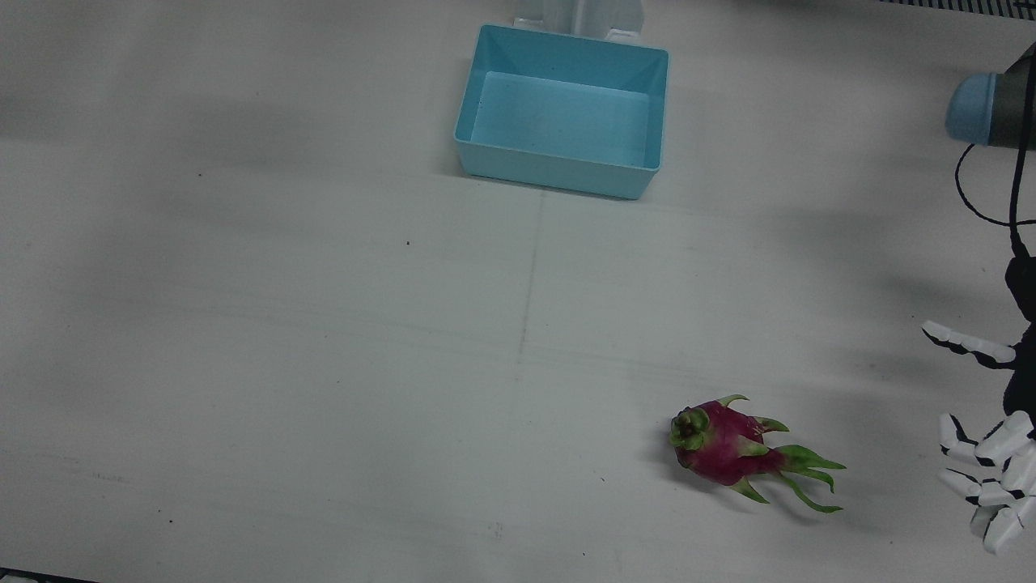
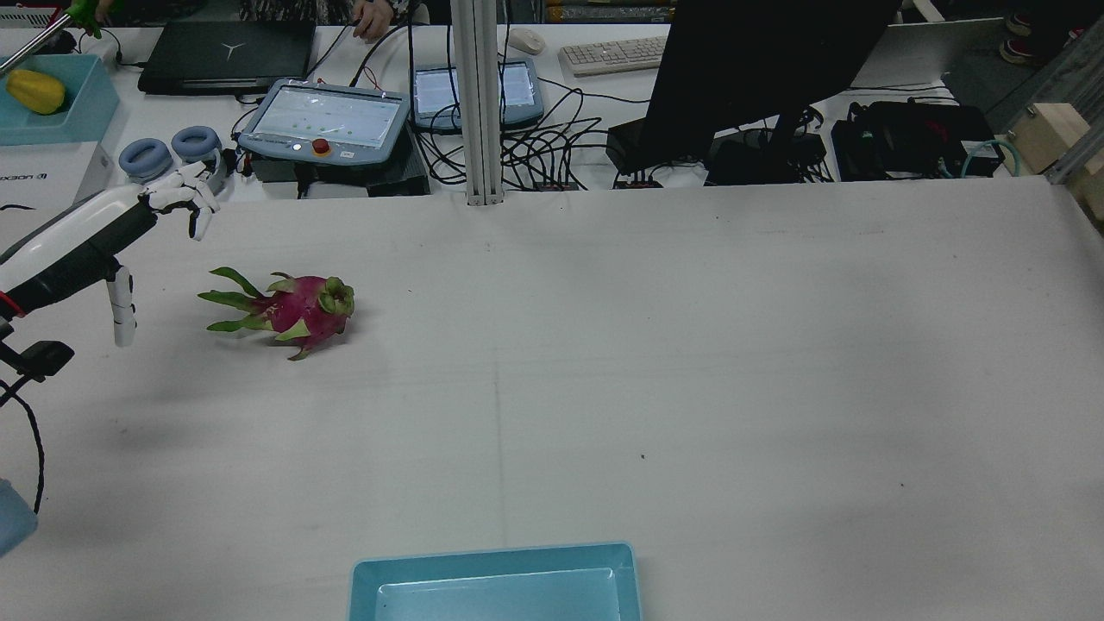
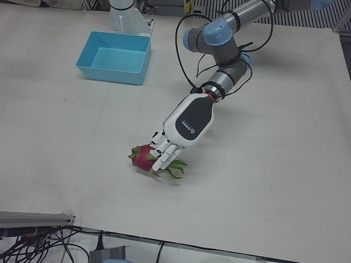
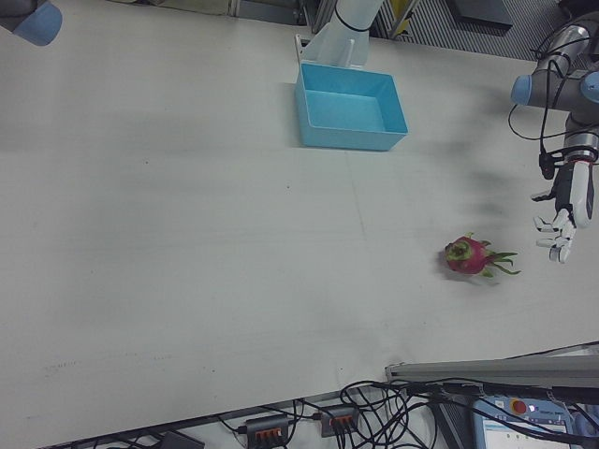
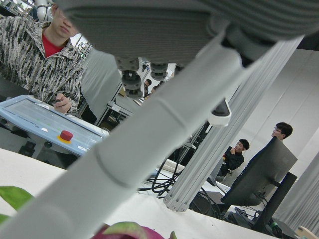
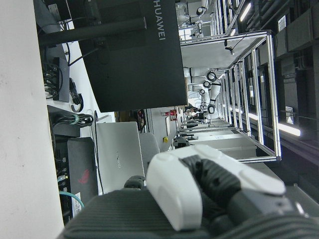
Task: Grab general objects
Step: 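Move the left hand toward the pink dragon fruit on the table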
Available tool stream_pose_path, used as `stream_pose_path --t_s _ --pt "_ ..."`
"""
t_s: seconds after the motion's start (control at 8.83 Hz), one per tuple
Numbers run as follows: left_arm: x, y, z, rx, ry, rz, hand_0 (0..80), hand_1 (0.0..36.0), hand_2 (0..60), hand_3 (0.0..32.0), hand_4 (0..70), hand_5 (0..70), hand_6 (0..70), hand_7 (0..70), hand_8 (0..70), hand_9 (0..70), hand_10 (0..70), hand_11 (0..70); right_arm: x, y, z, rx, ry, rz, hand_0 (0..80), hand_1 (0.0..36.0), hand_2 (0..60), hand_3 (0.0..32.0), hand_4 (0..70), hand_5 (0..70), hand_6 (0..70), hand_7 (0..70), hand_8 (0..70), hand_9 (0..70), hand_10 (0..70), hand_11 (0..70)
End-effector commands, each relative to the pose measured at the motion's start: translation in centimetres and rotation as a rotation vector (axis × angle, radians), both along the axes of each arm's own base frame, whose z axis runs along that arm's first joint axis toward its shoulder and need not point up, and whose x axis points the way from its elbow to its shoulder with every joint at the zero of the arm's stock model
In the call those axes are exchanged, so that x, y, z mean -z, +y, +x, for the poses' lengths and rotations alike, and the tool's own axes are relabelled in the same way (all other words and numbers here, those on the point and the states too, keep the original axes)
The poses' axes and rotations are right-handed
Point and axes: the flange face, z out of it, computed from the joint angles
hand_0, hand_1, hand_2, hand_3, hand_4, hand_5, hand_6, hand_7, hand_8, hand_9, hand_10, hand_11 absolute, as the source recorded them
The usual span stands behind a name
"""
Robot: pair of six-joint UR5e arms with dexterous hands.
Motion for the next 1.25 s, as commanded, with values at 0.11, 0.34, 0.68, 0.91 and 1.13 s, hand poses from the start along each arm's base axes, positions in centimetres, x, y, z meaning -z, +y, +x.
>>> stream_pose_path --t_s 0.11,0.34,0.68,0.91,1.13 --pt "1.1 -1.5 5.2 0.018 -0.045 -0.047 80.0 36.0 60.0 0.0 0.0 70.0 0.0 45.5 0.0 7.7 0.0 0.0 -0.1 0.0 0.0 -0.001 0.000 -0.002 0.0 0.0 0.0 0.0 0.0 0.0 0.0 0.0 0.0 0.0 0.0 0.0" --pt "1.5 -2.3 5.8 0.039 -0.084 -0.031 80.0 36.0 60.0 0.0 0.0 70.0 0.0 44.8 0.0 7.5 0.0 0.0 -0.1 0.0 -0.1 0.002 0.000 -0.002 0.0 0.0 0.0 0.0 0.0 0.0 0.0 0.0 0.0 0.0 0.0 0.0" --pt "2.8 -0.6 11.4 -0.010 -0.104 -0.032 80.0 36.0 60.0 0.0 0.0 70.0 0.0 50.1 0.0 8.6 0.0 0.0 -0.1 0.0 -0.1 0.000 0.000 -0.002 0.0 0.0 0.0 0.0 0.0 0.0 0.0 0.0 0.0 0.0 0.0 0.0" --pt "1.9 -1.0 13.3 -0.018 -0.118 -0.049 80.0 36.0 60.0 0.0 0.0 70.0 0.0 49.2 0.0 8.4 0.0 0.0 -0.1 0.0 -0.1 0.002 0.000 -0.002 0.0 0.0 0.0 0.0 0.0 0.0 0.0 0.0 0.0 0.0 0.0 0.0" --pt "0.7 -1.4 13.2 -0.014 -0.126 -0.060 80.0 36.0 60.0 0.0 0.0 70.0 0.0 49.7 0.0 8.5 0.0 0.0 -0.1 0.0 -0.1 0.002 0.000 -0.002 0.0 0.0 0.0 0.0 0.0 0.0 0.0 0.0 0.0 0.0 0.0 0.0"
